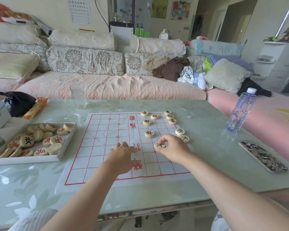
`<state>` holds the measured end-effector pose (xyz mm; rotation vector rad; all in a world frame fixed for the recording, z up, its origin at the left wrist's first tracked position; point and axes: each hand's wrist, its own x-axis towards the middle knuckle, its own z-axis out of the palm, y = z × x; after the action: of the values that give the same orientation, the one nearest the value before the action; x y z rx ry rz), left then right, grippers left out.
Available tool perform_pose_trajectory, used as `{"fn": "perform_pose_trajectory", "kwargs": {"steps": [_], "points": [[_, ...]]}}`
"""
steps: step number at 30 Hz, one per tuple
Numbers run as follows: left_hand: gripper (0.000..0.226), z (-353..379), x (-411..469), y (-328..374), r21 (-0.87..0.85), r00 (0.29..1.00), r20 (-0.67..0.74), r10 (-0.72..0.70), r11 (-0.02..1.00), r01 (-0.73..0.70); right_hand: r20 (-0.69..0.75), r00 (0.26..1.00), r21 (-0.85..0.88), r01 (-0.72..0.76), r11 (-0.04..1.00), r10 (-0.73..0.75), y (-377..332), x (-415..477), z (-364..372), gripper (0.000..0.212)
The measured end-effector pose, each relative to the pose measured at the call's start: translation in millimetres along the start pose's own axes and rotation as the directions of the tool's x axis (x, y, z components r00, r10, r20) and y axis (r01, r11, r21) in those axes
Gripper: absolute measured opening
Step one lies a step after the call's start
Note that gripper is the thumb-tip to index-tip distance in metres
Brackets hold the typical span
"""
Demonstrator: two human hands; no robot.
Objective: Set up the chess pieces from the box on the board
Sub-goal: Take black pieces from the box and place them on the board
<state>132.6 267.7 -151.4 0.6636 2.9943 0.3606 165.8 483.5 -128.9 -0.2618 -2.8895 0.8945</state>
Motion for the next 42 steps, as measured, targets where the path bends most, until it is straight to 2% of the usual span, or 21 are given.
{"fn": "perform_pose_trajectory", "kwargs": {"steps": [6, 13, 17, 25, 31, 36, 38, 42], "points": [[0.052, 0, -1, -2, -0.016, 1.0, 0.01, 0.005, 1.0, -0.005, 0.052, 0.996, -0.191, 0.084, 0.978, -0.076, 0, -2, 16, 0.018], [0.049, -4, -7, -21, -0.075, 1.0, 0.016, 0.005, 0.997, -0.004, 0.083, 0.989, -0.266, 0.139, 0.954, -0.121, -16, 3, 24, 0.014], [0.045, -11, -12, -39, -0.131, 0.999, -0.036, -0.012, 0.991, 0.007, 0.115, 0.973, -0.233, 0.22, 0.947, -0.198, -38, 3, 38, 0.012], [0.033, -42, -29, -100, -0.194, 0.972, -0.209, -0.111, 0.979, 0.07, 0.194, 0.936, -0.05, 0.309, 0.95, -0.295, -113, 13, 83, 0.016], [0.025, -72, -54, -183, -0.292, 0.903, -0.278, -0.327, 0.925, 0.244, 0.242, 0.887, 0.032, 0.399, 0.917, -0.394, -208, 28, 130, 0.02], [0.03, -81, -85, -256, -0.256, 0.774, -0.404, -0.488, 0.872, 0.417, 0.28, 0.822, -0.002, 0.517, 0.856, -0.495, -281, 42, 173, 0.029], [0.033, -79, -94, -280, -0.241, 0.734, -0.413, -0.539, 0.842, 0.482, 0.306, 0.797, -0.023, 0.553, 0.833, -0.521, -304, 47, 190, 0.034], [0.033, -78, -101, -311, -0.256, 0.717, -0.375, -0.587, 0.809, 0.529, 0.38, 0.744, -0.108, 0.625, 0.773, -0.549, -341, 62, 226, 0.048]]}}
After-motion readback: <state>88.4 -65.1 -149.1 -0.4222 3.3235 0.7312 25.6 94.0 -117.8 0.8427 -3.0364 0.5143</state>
